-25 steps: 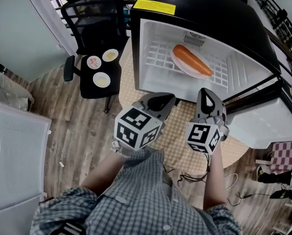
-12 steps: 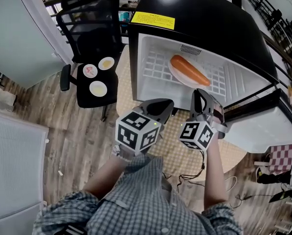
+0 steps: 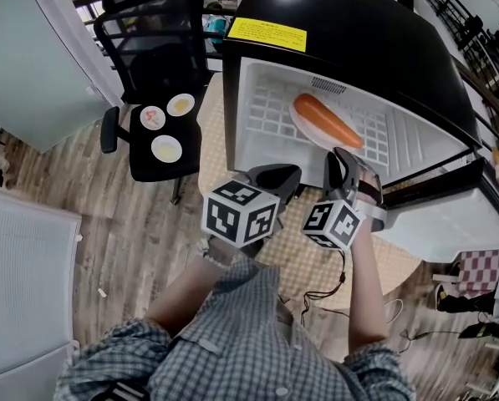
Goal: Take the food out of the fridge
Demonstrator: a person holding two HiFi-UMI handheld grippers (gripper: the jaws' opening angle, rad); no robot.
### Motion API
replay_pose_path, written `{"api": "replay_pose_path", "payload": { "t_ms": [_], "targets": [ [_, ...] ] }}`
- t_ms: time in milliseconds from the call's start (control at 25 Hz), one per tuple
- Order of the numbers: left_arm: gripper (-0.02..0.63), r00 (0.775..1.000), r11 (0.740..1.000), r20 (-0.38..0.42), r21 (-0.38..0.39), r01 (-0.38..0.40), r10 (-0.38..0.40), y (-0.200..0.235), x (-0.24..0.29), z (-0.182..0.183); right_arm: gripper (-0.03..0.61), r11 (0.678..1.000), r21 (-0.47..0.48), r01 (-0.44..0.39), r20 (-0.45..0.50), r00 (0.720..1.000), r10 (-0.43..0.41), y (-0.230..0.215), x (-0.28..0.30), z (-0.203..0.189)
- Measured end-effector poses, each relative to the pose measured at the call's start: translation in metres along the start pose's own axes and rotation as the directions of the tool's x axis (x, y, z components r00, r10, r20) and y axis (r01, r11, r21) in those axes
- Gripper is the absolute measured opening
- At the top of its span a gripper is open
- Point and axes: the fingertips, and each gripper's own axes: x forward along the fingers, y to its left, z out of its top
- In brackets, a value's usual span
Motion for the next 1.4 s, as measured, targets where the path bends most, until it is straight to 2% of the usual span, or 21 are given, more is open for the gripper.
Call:
{"api": "replay_pose_path", "payload": {
  "t_ms": [320, 440, 720, 960, 1160, 1400],
  "targets": [
    [0.009, 0.999, 0.991, 0.023, -0.13, 0.033, -0.03, 0.008, 0.009, 0.001, 0.037, 0.998, -0.067, 0.017, -0.012, 1.0, -0.018, -0.001, 0.006, 0.001],
    [0.043, 0.997, 0.976, 0.047, -0.208, 0.063, -0.055, 0.01, 0.013, 0.004, 0.035, 0.996, -0.082, 0.015, -0.01, 1.0, -0.016, -0.001, 0.006, 0.001],
    [0.091, 0.991, 0.917, 0.112, -0.385, 0.108, -0.07, 0.019, 0.023, 0.012, 0.031, 0.994, -0.106, 0.012, -0.006, 1.0, -0.013, 0.002, 0.0, 0.002],
    [0.104, 0.983, 0.836, 0.178, -0.532, 0.132, -0.042, 0.032, 0.032, 0.02, 0.029, 0.993, -0.118, 0.033, -0.001, 0.999, -0.033, 0.003, -0.006, 0.001],
    [0.107, 0.977, 0.783, 0.211, -0.604, 0.15, -0.024, 0.036, 0.041, 0.023, 0.028, 0.992, -0.119, 0.043, 0.016, 0.999, -0.041, 0.004, -0.012, 0.001],
    [0.107, 0.974, 0.738, 0.224, -0.655, 0.163, -0.016, 0.038, 0.05, 0.023, 0.028, 0.988, -0.148, 0.046, 0.023, 0.999, -0.043, 0.006, -0.021, -0.002]
  ]
}}
